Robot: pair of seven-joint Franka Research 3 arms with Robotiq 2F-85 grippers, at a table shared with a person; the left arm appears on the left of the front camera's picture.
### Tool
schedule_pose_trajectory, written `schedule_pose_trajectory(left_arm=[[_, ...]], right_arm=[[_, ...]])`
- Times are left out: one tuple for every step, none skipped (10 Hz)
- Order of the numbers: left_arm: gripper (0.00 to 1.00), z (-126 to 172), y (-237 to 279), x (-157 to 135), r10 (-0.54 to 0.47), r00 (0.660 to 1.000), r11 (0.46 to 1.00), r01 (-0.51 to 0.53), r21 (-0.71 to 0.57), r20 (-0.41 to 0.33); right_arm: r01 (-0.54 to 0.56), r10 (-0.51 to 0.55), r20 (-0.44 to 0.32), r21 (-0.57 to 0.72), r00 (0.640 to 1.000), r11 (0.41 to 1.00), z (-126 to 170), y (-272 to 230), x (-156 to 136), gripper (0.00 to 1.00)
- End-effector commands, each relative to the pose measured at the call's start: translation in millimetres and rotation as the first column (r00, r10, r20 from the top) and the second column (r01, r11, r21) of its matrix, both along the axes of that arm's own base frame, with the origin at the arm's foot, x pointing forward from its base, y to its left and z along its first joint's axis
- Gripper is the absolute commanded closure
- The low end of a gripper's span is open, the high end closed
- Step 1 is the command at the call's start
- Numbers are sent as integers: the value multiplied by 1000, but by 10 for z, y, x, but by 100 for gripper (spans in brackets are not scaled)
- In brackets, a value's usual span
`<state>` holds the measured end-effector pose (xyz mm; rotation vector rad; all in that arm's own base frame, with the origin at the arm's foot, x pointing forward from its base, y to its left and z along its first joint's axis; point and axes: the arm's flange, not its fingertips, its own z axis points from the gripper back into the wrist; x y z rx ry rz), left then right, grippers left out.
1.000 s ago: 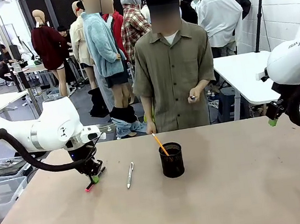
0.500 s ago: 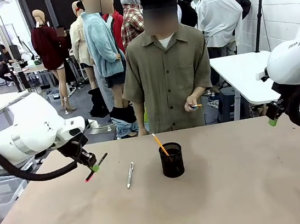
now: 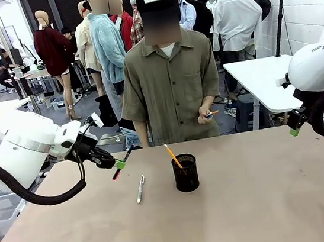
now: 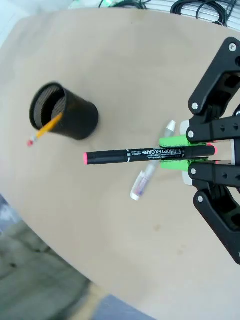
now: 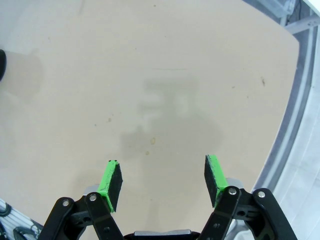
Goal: Place the pens into the pen holder.
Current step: Pick up a writing instrument from the table and place it into the Pen holder.
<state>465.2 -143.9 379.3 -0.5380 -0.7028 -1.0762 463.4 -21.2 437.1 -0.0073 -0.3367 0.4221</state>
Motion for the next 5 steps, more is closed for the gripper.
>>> schedule_pose_trajectory(left_arm=[[100, -333, 64, 111, -139, 989, 984, 143, -105, 41], [100, -367, -15, 104, -173, 983, 974, 180, -138, 64], [100, -402, -101, 122, -197, 977, 960, 209, -184, 86], [100, -434, -200, 134, -202, 974, 951, 219, -218, 98], [100, -451, -280, 129, -205, 972, 945, 227, -236, 116]], right_arm=[[4, -3, 11, -25, 1000, 1000, -20, 2, 4, 18], [4, -3, 11, -25, 1000, 1000, -20, 2, 4, 18], [4, -3, 11, -25, 1000, 1000, -20, 2, 4, 18], [4, -3, 11, -25, 1000, 1000, -20, 2, 4, 18], [4, -3, 11, -25, 1000, 1000, -20, 2, 4, 18]])
